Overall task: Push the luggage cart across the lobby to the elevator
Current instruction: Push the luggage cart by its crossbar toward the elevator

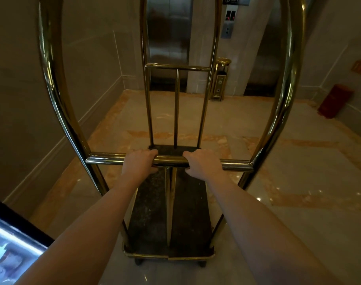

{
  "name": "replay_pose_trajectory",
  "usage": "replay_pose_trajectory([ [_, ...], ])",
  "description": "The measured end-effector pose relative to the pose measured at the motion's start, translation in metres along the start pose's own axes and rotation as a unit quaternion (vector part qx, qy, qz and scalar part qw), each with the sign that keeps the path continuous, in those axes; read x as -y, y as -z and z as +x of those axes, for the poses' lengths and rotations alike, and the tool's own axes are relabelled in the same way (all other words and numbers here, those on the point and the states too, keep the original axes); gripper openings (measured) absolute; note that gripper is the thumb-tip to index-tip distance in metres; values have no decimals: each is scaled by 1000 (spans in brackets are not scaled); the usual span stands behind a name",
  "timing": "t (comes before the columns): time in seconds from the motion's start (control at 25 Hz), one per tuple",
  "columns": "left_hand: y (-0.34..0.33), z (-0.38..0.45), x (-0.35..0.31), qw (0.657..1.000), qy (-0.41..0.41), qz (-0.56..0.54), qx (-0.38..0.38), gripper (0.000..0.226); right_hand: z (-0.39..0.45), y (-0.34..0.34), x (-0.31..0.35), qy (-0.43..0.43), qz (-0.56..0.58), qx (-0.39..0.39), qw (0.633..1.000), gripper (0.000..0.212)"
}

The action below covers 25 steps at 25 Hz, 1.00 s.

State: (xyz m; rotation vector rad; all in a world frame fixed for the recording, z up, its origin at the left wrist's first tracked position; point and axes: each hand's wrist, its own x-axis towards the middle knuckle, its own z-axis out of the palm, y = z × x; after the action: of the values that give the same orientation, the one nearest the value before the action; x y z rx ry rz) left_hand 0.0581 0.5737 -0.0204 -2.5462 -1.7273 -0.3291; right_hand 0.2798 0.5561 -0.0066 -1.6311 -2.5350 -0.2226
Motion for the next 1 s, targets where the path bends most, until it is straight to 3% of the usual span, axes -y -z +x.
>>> replay_pose_trajectory([
  [1.0, -53, 280, 42, 1000, 17, 25, -4, 21, 223, -55, -173, 2, -24, -17, 1000, 27],
])
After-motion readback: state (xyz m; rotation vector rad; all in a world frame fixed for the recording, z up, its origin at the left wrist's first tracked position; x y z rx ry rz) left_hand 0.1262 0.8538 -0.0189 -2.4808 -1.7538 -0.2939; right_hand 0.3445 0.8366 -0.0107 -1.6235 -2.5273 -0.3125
